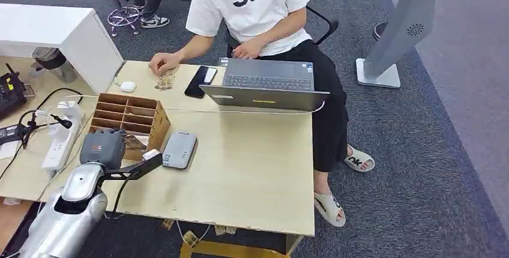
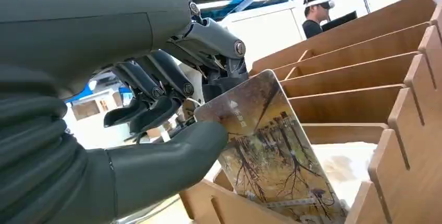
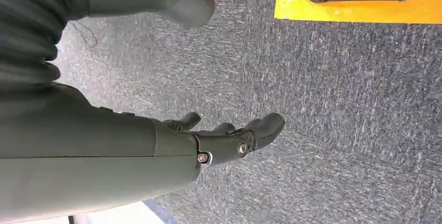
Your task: Pass the card to the sensor for recognition and then transmit it.
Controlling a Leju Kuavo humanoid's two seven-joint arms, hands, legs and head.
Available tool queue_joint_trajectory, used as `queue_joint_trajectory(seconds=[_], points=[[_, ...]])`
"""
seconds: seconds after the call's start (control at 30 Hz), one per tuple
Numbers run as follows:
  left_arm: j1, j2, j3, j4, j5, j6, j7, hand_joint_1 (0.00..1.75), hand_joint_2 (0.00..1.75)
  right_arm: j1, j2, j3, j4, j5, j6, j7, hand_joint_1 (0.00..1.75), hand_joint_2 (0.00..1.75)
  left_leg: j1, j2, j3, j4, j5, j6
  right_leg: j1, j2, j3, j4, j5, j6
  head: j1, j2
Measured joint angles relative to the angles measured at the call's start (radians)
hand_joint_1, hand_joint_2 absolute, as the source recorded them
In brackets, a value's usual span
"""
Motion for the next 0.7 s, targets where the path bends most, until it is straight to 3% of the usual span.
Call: queue_joint_trajectory(seconds=[0.2, 0.3, 0.47, 0.6, 0.7], points=[[0.000, -0.009, 0.015, -0.020, 0.021, 0.079, -0.023, 1.75, 1.75, 0.000, 0.000, 0.000, 0.000, 0.000, -0.002, -0.003, 0.00, 1.75, 0.000, 0.000, 0.000, 0.000, 0.000, 0.000, 0.000, 0.000, 0.000, 0.000, 0.000, 0.000, 0.000, 0.000], [-0.001, -0.016, 0.035, -0.096, 0.061, 0.140, -0.054, 1.75, 1.75, 0.000, 0.000, 0.000, 0.000, 0.000, -0.006, -0.005, 0.00, 1.75, 0.000, 0.000, 0.000, 0.000, 0.000, 0.000, 0.000, 0.000, 0.000, 0.000, 0.000, 0.000, 0.000, 0.000], [0.002, -0.022, 0.060, -0.277, 0.094, 0.184, -0.082, 1.75, 1.75, 0.001, 0.000, 0.000, 0.000, -0.004, -0.015, -0.006, 0.00, 1.75, 0.000, 0.000, -0.001, 0.000, 0.000, 0.000, 0.000, 0.000, 0.000, 0.000, 0.000, 0.000, 0.000, 0.000], [0.009, -0.020, 0.102, -0.398, 0.122, 0.210, -0.088, 1.75, 1.75, 0.002, 0.000, 0.000, 0.000, -0.006, -0.016, -0.006, 0.00, 1.75, 0.000, 0.000, -0.001, 0.000, 0.000, 0.000, 0.000, 0.000, -0.001, 0.000, 0.000, 0.000, 0.000, 0.000], [0.004, -0.011, 0.137, -0.430, 0.102, 0.210, -0.087, 1.75, 1.75, 0.002, 0.000, 0.000, 0.000, -0.003, -0.016, -0.006, 0.00, 1.75, 0.000, 0.000, -0.001, 0.000, 0.000, 0.000, 0.000, 0.000, -0.001, 0.000, 0.000, 0.000, 0.000, 0.000]])
